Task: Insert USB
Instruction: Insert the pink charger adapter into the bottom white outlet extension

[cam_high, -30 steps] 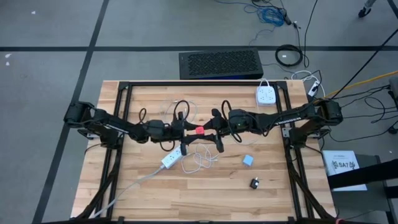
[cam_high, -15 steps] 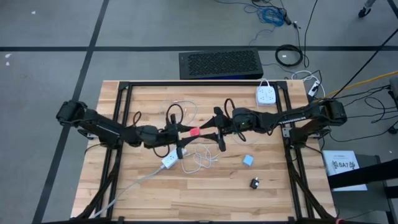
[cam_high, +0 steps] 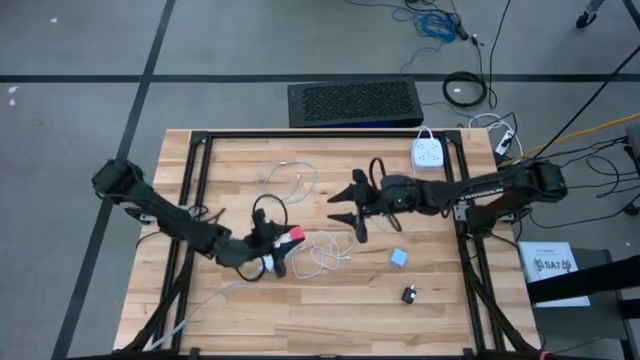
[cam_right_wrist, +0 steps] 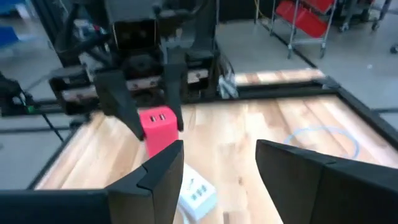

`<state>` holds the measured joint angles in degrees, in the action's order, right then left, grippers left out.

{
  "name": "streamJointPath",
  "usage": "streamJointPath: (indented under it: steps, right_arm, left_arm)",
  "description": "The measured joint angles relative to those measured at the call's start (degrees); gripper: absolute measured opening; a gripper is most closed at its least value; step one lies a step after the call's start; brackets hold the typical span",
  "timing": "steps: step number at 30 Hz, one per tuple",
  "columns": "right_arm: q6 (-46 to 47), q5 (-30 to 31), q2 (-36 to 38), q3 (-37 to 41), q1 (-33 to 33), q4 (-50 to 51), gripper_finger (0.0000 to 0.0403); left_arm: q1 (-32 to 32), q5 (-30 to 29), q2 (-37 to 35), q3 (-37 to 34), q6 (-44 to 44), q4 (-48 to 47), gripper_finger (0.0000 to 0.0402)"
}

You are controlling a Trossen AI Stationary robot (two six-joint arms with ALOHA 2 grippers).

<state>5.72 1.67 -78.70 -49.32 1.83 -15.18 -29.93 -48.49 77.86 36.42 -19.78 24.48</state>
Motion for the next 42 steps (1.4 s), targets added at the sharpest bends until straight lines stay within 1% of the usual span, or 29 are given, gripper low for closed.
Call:
streamJointPath:
  steps: [3, 7, 12, 14, 18, 20, 22, 25, 27, 33, 36, 42]
  right_arm:
    - [0.1, 2.5, -1.1, 0.0, 1.5, 0.0, 0.0192]
    - [1.0, 4.4, -2.0, 0.0, 3.5, 0.0, 0.0192]
    - [1.3, 7.5, -2.3, 0.0, 5.5, -0.3, 0.0192]
    - [1.9, 7.8, -2.3, 0.0, 6.0, -0.3, 0.0192]
    - [2.6, 8.0, -2.3, 0.0, 6.8, -0.4, 0.0192]
    - [2.6, 9.3, -2.3, 0.0, 7.3, -0.4, 0.0192]
    - [2.6, 10.4, -2.3, 0.0, 7.6, -0.6, 0.0192]
    - [3.0, 10.5, -2.3, 0.0, 7.7, -1.0, 0.0192]
    - [3.5, 10.6, -2.3, 0.0, 7.7, -0.9, 0.0192]
    - [3.9, 10.8, -2.3, 0.0, 7.7, -1.3, 0.0192]
    - [3.5, 12.0, -2.3, 0.0, 7.7, -1.3, 0.0192]
    - [3.1, 12.0, -2.3, 0.0, 7.6, -1.3, 0.0192]
  left_arm:
    - [-3.0, -5.0, 3.6, 0.0, -5.6, -1.8, 0.0155]
    - [-5.8, -13.9, 8.6, 0.0, -12.1, -4.0, 0.0155]
    - [-8.8, -17.3, 12.4, -0.1, -18.7, -4.8, 0.0155]
    - [-10.9, -18.0, 12.5, -0.1, -20.1, -5.0, 0.0155]
    - [-15.2, -21.9, 12.4, -0.1, -22.2, -7.8, 0.0155]
    - [-16.7, -22.7, 12.4, -0.1, -26.2, -11.8, 0.0155]
    - [-17.3, -22.6, 12.4, -0.1, -32.2, -17.8, 0.0155]
    - [-17.5, -22.6, 12.4, -0.1, -40.8, -26.1, 0.0155]
    - [-17.5, -22.5, 12.4, -0.1, -45.1, -29.7, 0.0155]
    - [-17.5, -22.9, 14.5, -0.1, -49.8, -31.2, 0.0155]
    - [-17.6, -25.1, 17.0, -0.2, -54.0, -31.8, 0.0155]
    - [-17.6, -28.2, 21.4, -0.2, -58.1, -31.4, 0.0155]
